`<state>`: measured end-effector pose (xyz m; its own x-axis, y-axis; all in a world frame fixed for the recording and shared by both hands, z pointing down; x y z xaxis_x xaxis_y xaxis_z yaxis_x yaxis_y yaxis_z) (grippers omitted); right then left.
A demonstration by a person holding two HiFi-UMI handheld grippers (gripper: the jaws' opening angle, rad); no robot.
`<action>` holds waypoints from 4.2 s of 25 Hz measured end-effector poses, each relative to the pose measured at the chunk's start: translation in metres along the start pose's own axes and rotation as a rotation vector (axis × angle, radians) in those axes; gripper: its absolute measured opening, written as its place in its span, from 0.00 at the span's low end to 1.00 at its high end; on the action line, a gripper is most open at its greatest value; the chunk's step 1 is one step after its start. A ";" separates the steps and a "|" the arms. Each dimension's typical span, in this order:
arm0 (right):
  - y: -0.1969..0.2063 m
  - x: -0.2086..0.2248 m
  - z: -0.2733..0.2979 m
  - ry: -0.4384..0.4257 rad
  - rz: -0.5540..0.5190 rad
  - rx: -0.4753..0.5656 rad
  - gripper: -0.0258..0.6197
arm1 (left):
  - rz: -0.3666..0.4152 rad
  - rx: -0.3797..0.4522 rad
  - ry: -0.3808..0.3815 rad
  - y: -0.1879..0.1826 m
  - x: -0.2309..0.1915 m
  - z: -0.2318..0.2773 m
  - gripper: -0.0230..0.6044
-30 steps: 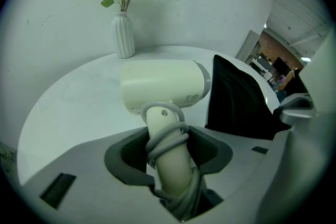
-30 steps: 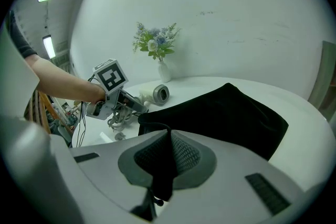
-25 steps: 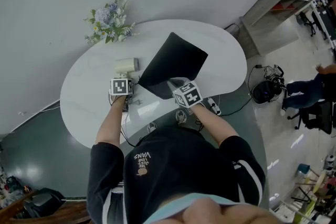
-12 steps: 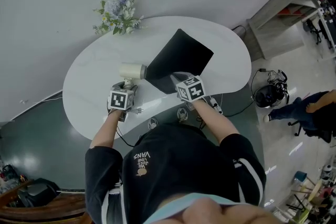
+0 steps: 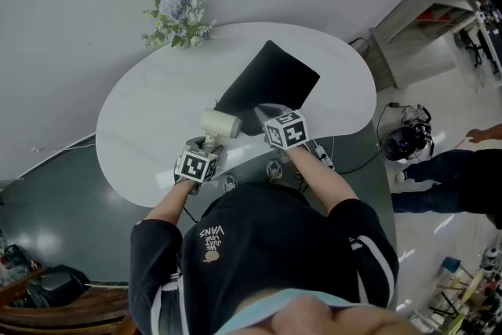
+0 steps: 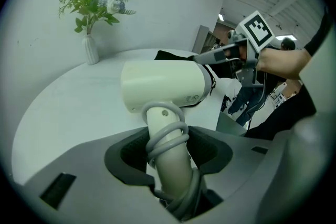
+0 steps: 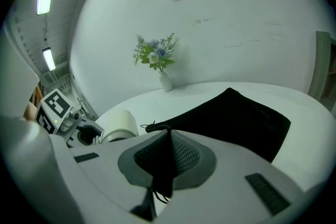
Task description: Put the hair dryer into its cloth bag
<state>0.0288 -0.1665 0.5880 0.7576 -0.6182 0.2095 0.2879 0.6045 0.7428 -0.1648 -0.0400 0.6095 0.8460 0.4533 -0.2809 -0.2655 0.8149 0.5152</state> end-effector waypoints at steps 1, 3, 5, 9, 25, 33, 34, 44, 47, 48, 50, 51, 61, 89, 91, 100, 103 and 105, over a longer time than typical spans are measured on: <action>0.000 0.000 -0.002 0.001 0.004 0.006 0.12 | 0.006 -0.009 0.010 0.002 0.005 0.003 0.41; 0.000 0.000 -0.006 0.002 0.012 0.014 0.12 | 0.019 -0.025 0.025 0.006 0.013 0.010 0.41; 0.001 0.001 -0.009 0.002 0.023 0.022 0.12 | 0.033 -0.034 0.034 0.007 0.020 0.016 0.41; 0.005 0.000 -0.018 -0.009 0.054 0.033 0.12 | 0.049 -0.055 0.036 0.006 0.028 0.029 0.41; 0.019 -0.007 -0.049 -0.032 0.043 0.087 0.12 | 0.025 -0.136 0.076 -0.039 0.043 0.073 0.41; 0.026 -0.004 -0.060 -0.042 0.026 0.099 0.12 | 0.035 -0.081 0.068 -0.068 0.043 0.093 0.41; 0.026 -0.003 -0.062 -0.043 0.022 0.102 0.12 | 0.035 -0.075 0.063 -0.071 0.042 0.095 0.41; 0.017 0.000 -0.076 -0.071 -0.034 0.145 0.12 | 0.013 0.029 0.110 -0.115 0.045 0.107 0.41; 0.014 0.002 -0.080 -0.080 -0.037 0.153 0.12 | 0.005 0.055 0.122 -0.127 0.047 0.108 0.41; 0.013 0.003 -0.081 -0.083 -0.036 0.155 0.12 | -0.004 0.058 0.121 -0.130 0.046 0.108 0.41; 0.012 0.003 -0.081 -0.091 -0.036 0.158 0.12 | -0.016 0.063 0.103 -0.135 0.043 0.110 0.41; 0.012 0.003 -0.082 -0.096 -0.037 0.160 0.12 | -0.012 0.070 0.098 -0.138 0.041 0.112 0.41; 0.011 0.013 -0.079 -0.115 -0.054 0.153 0.12 | -0.043 0.113 0.117 -0.166 0.038 0.140 0.41; 0.009 0.048 -0.057 -0.131 0.028 0.130 0.12 | 0.004 0.042 0.101 -0.200 0.028 0.181 0.44; 0.009 0.046 -0.056 -0.131 0.027 0.130 0.12 | 0.048 0.075 0.065 -0.199 0.024 0.174 0.49; 0.015 0.032 -0.054 -0.103 0.022 0.139 0.12 | 0.169 0.202 -0.014 -0.173 0.016 0.128 0.56; 0.017 0.025 -0.055 -0.087 0.009 0.139 0.12 | 0.157 0.232 -0.022 -0.160 0.016 0.111 0.56; 0.017 0.019 -0.053 -0.068 -0.016 0.136 0.12 | 0.144 0.247 -0.034 -0.152 0.012 0.099 0.56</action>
<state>0.0793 -0.1414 0.5709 0.7107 -0.6626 0.2364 0.2137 0.5235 0.8248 -0.0681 -0.1940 0.6085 0.8238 0.5422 -0.1657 -0.2668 0.6286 0.7305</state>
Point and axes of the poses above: the fingertips, and each gripper's own axes: z forward along the fingers, x to its right, y out of its underside, the point moved 8 cm from there along -z, backward along the fingers, and after that the axes turned 9 degrees about y, right-handed, at the moved point
